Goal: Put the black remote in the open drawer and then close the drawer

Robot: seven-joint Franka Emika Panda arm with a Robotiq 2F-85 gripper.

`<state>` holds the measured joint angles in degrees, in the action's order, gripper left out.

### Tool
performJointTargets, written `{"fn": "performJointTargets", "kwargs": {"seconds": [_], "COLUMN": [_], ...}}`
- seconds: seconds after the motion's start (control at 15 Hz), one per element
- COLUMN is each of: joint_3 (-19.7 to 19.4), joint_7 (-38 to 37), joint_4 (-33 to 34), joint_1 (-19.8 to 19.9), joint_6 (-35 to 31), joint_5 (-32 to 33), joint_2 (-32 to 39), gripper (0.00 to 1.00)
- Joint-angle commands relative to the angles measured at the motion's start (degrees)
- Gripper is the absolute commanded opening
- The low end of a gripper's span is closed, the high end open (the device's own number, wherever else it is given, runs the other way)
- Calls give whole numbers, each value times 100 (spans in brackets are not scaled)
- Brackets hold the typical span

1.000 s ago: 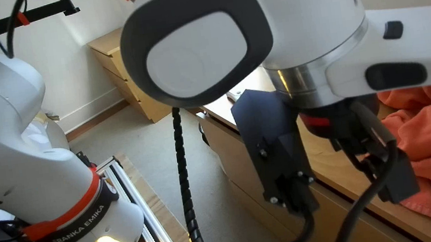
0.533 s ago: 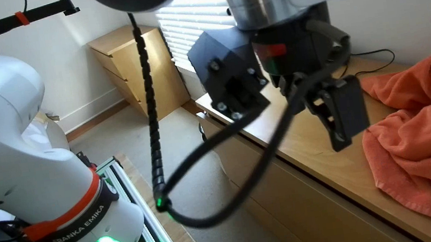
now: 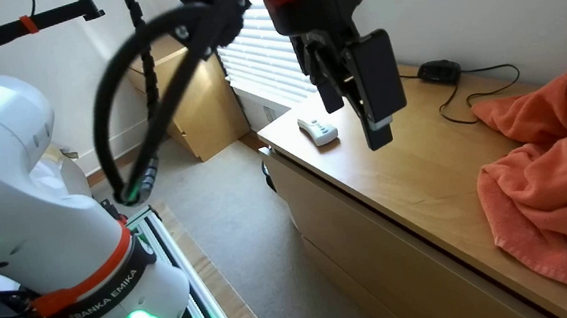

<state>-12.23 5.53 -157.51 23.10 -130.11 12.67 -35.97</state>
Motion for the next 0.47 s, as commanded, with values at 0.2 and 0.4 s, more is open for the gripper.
{"fn": "performJointTargets", "kwargs": {"seconds": [0.2,0.4], "joint_3": [-49,-49], "joint_7": [-50,-51], "joint_4": [45,44], "joint_1": [-122,-125], "joint_6": [192,193], "joint_5": [52,52], "joint_2": [-221,-221], "gripper": [100,100]}}
